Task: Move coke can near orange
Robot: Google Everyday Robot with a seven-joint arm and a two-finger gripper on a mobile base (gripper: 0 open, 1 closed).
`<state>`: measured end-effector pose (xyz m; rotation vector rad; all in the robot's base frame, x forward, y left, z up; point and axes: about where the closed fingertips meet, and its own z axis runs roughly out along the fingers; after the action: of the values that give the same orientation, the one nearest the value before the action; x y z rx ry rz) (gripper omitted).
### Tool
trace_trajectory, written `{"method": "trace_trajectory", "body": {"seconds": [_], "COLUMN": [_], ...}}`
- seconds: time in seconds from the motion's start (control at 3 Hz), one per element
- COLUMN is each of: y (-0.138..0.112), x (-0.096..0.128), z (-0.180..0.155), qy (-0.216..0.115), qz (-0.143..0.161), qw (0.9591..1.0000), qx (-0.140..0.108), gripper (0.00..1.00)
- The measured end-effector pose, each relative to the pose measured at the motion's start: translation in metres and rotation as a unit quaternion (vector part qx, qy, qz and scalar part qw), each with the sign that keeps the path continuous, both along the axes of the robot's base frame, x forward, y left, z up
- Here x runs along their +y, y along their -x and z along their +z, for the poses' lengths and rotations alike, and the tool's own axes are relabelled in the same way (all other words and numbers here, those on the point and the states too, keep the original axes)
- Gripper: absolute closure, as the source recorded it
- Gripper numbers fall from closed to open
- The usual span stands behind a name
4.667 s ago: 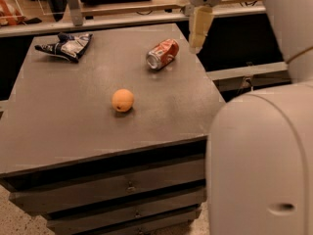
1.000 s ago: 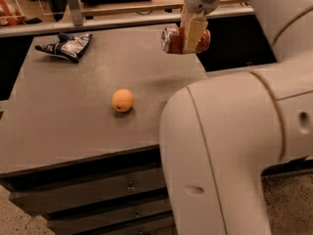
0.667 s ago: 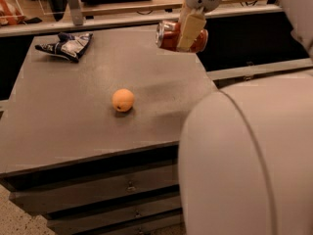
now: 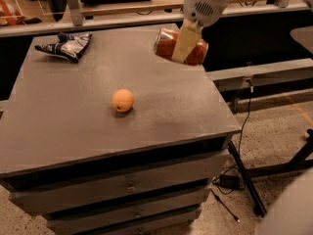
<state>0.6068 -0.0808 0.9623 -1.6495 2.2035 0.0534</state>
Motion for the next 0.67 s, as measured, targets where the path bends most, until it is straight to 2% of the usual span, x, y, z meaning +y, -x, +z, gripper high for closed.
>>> {"method": "trace_trajectory", "body": {"seconds": [0.33, 0.67], "y": [0.018, 0.03], "x": [-0.012, -0.01], "z": [-0.046, -0.077], "qy": [0.004, 0.012], "qz": [-0.057, -0.064], "qw": [0.9975, 0.9948], "qx": [0.04, 0.079], "gripper": [1.0, 1.0]}}
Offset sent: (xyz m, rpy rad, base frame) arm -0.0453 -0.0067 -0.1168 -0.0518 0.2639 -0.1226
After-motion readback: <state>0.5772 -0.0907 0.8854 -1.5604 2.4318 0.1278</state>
